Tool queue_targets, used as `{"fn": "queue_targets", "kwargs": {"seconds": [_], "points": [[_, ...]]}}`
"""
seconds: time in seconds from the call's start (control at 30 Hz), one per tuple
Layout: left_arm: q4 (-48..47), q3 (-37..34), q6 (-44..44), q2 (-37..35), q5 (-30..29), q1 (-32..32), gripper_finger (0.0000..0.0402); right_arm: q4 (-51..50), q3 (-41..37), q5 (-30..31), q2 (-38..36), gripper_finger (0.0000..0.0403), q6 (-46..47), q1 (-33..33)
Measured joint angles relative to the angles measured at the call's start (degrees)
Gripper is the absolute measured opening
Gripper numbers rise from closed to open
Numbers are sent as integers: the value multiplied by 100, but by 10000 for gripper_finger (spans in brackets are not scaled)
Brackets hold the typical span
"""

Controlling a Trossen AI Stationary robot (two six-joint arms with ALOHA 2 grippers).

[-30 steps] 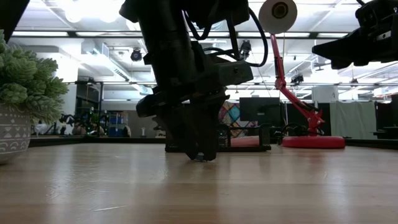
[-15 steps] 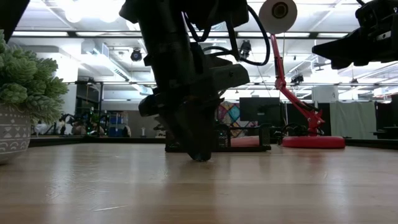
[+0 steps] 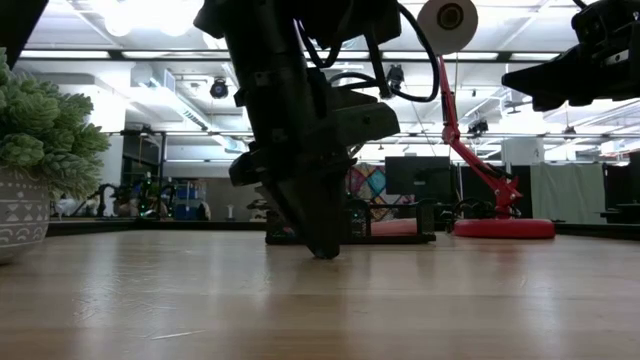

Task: Pick and place office supplies into organizer
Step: Put the blue binder clip into the black desk organizer

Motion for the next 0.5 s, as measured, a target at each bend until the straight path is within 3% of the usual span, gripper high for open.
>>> {"fn": "queue_targets", "kwargs": {"seconds": [0.5], "points": [[-46, -2, 247, -116, 158, -2, 36, 1, 0, -1, 0, 9, -1, -1]]}}
